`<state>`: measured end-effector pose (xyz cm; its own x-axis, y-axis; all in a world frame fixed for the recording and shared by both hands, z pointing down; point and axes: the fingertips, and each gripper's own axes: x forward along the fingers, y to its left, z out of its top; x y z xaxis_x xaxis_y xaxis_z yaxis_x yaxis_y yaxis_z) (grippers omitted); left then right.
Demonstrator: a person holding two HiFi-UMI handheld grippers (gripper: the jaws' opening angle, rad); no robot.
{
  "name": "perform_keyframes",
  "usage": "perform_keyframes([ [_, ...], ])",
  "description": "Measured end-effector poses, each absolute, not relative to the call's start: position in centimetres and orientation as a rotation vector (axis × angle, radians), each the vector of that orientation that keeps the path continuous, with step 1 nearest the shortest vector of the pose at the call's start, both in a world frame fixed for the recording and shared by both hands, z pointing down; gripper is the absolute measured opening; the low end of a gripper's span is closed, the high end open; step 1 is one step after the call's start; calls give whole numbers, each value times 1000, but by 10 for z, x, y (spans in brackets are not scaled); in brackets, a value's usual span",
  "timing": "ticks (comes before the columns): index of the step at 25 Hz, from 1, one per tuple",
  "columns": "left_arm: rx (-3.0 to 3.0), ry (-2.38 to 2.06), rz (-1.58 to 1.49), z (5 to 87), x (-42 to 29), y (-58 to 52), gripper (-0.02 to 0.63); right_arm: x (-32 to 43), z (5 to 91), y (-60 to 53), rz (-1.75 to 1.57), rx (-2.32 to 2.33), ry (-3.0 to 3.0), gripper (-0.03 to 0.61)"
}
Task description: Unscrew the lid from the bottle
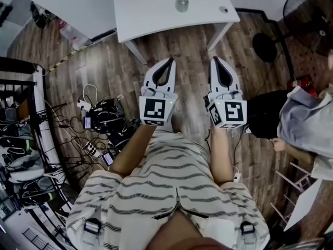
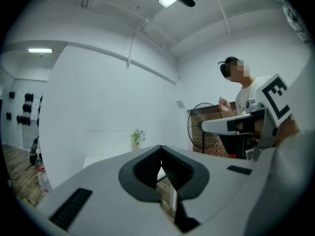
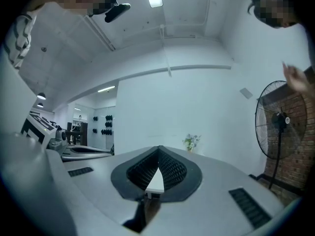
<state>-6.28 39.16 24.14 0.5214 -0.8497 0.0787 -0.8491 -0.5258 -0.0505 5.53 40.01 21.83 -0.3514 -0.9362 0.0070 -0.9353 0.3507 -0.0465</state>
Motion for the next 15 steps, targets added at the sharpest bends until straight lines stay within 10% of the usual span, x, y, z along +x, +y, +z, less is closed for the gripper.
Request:
perform_keyframes([
  [15,-2825,1431,-182,228,-67,175,-2,41,197,192,-111,-1867,2521,8],
])
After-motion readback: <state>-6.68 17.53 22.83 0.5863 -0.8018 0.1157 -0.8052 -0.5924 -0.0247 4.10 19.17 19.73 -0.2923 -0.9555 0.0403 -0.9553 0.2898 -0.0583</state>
